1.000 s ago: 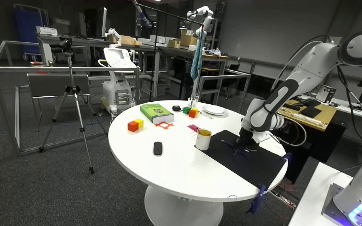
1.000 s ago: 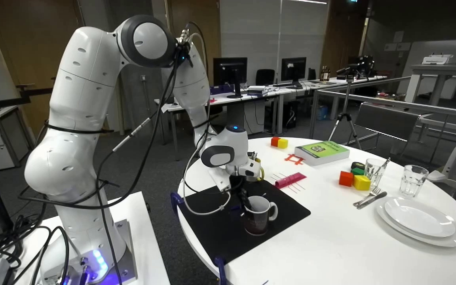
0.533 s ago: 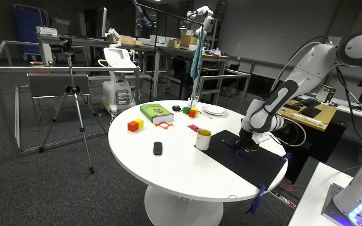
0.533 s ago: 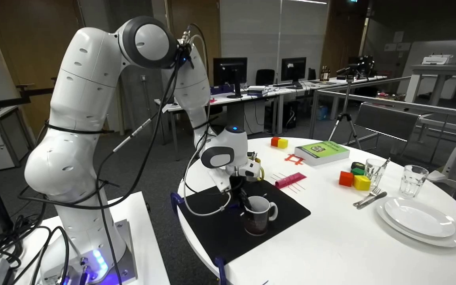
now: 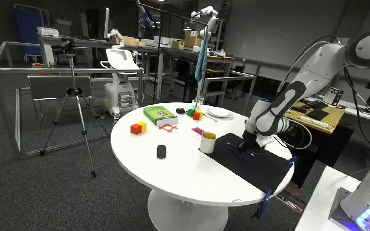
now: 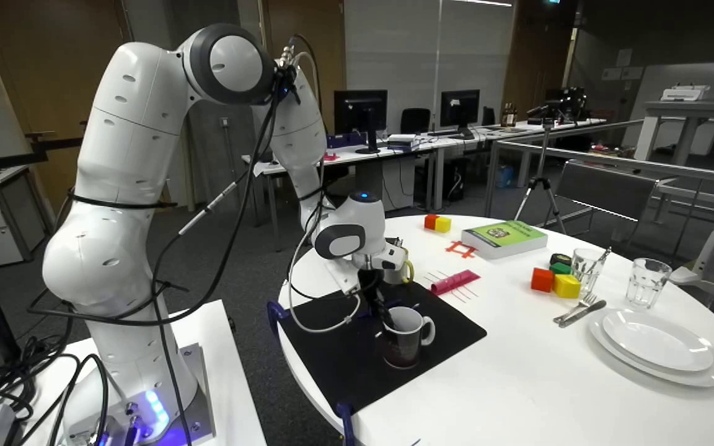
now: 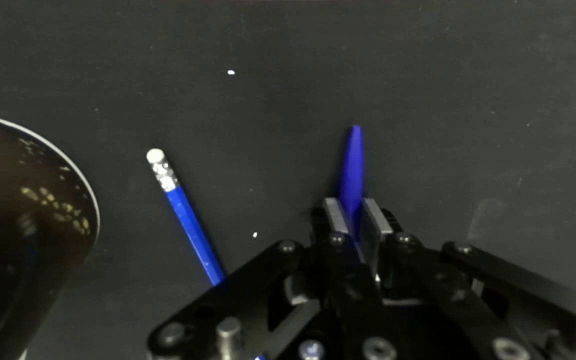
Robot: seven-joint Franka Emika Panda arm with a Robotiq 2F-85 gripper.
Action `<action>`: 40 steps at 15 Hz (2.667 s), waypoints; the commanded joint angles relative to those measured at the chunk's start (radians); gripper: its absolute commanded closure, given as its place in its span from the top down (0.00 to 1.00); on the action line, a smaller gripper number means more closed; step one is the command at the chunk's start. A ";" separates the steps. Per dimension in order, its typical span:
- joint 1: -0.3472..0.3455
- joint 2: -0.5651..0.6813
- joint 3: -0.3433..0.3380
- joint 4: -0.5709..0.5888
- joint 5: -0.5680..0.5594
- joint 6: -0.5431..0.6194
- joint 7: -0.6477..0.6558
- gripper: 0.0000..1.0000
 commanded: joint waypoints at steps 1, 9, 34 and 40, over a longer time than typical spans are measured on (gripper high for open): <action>0.064 0.004 -0.077 -0.021 -0.087 0.058 0.045 0.03; 0.121 0.015 -0.106 -0.043 -0.159 0.248 0.035 0.03; 0.205 -0.062 -0.013 -0.069 -0.135 0.472 0.043 0.03; 0.186 -0.078 0.027 -0.026 -0.151 0.480 0.045 0.03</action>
